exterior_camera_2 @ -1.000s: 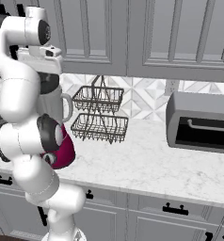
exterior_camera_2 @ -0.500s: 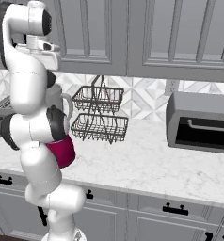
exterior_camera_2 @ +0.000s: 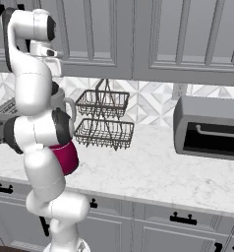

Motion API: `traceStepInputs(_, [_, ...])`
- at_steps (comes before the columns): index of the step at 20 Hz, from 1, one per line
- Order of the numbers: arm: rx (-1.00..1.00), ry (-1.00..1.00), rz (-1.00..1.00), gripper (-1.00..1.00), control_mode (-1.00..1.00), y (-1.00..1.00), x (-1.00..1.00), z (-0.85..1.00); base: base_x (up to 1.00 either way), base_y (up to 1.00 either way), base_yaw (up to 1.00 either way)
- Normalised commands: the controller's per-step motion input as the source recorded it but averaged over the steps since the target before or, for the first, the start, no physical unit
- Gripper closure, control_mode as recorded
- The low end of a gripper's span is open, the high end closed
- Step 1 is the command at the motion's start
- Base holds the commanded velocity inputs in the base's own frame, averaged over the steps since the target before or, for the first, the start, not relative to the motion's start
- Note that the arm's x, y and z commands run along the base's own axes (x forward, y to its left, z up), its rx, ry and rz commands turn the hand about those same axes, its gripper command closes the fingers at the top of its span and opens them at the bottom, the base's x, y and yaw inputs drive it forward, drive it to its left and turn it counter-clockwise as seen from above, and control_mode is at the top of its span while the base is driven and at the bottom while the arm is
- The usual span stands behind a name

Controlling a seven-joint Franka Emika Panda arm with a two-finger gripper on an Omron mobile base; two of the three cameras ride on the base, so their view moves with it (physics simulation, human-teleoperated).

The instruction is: Close the lid blender by securely placing the lid on top.

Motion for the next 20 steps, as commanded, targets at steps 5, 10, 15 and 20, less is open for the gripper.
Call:
traceStepInputs(5, [-0.03, -0.07, 0.01, 1.00, -1.00, -0.15, 0.09, -0.21, 0.00, 0.00, 0.00])
traceStepInputs(10, [-0.01, -0.12, 0.03, 1.00, -1.00, -0.15, 0.14, -0.11, 0.00, 0.00, 0.00])
traceStepInputs(15, [-0.02, -0.19, 0.04, 1.00, -1.00, -0.04, 0.02, -0.05, 0.00, 0.00, 0.00])
traceStepInputs(20, [-0.01, -0.28, 0.05, 1.00, -1.00, 0.00, 0.00, 0.00, 0.00, 0.00, 0.00])
